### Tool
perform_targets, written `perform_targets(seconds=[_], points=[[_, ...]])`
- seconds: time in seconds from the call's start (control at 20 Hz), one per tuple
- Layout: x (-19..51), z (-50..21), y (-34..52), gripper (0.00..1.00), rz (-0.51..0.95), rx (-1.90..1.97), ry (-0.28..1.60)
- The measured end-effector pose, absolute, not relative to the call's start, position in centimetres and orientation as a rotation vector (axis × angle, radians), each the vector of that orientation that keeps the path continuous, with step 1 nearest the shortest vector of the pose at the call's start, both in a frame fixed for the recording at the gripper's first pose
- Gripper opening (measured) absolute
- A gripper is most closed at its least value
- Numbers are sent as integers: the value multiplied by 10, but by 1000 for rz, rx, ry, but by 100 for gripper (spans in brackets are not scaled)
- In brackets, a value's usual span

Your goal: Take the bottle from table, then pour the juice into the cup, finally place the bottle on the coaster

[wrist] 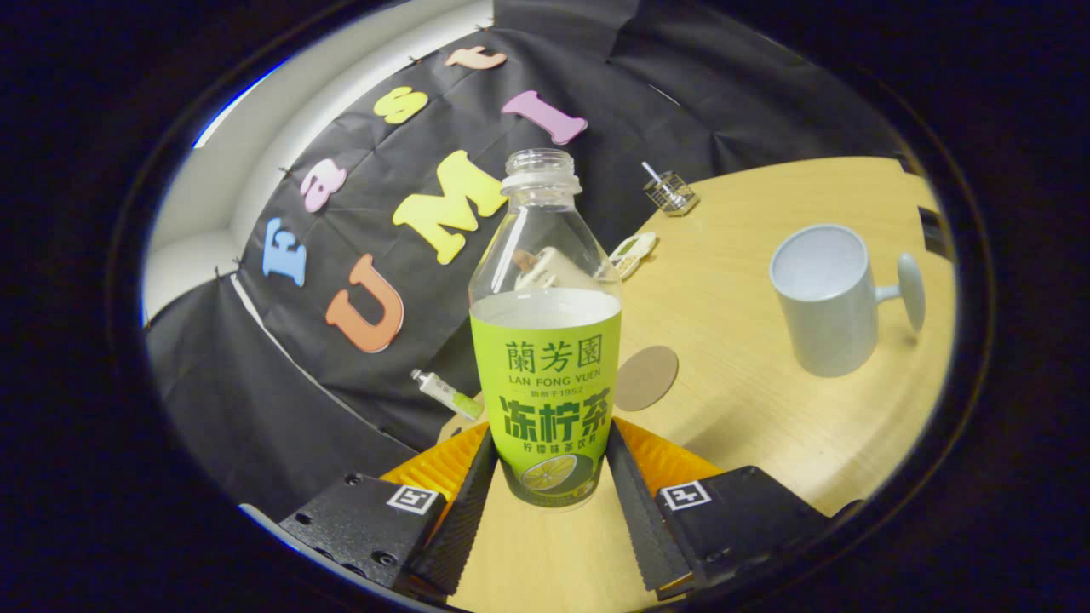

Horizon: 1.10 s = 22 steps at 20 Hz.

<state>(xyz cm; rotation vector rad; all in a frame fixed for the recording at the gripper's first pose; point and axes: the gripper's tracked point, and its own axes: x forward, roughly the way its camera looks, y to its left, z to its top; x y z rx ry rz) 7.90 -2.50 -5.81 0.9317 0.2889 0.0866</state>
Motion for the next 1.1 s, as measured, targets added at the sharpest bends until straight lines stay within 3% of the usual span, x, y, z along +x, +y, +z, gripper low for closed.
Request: perform_targets(seconds=[1.1], points=[[92, -16, -35, 79, 155, 1638, 199]])
